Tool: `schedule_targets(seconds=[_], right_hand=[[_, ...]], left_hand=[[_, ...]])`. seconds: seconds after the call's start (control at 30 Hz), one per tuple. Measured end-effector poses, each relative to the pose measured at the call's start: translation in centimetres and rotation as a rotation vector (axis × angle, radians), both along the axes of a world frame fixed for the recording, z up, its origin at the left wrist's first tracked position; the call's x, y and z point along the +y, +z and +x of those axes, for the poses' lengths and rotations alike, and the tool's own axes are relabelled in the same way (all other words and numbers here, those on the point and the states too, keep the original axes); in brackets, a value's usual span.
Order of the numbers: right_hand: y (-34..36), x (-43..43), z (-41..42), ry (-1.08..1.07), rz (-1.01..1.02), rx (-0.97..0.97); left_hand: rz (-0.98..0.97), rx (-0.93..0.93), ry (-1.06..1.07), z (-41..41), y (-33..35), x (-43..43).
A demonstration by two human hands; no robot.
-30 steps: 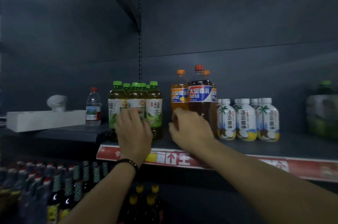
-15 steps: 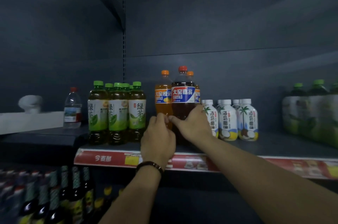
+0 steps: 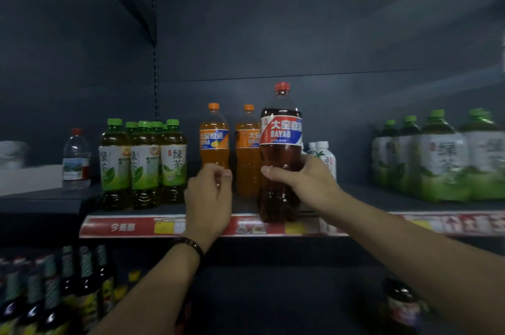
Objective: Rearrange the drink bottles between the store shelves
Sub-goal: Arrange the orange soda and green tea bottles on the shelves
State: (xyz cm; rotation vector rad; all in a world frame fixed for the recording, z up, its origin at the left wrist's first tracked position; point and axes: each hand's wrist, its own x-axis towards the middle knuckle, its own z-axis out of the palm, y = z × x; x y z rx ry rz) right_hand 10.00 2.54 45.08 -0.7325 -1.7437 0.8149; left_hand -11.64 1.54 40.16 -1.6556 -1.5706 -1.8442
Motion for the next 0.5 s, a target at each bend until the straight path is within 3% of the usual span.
schedule_targets(seconds=[0.1,0.2,0.33,0.5], right_hand=[[-1.3,-3.0,4.8,0.064,-0.038,0.023],[-4.3,-4.9,9.3,0.034,-0.024,0.019],[-9.4,-6.3,14.2,0.010,0.014,-0.012],[-16.3,-7.6,18.2,0.014,-0.054,-0.019]], left_hand=[[0.007,-0.130,-0.239,4.9,-0.1,-3.4],[-0.107,-0.325,-0.516,10.5,-0.3,-6.7],[-0.313,-0.302,-0.811,16.7,-2.3,-9.0],[-0.469,-0.277,-0.840,22.1,-9.6,-8.0]])
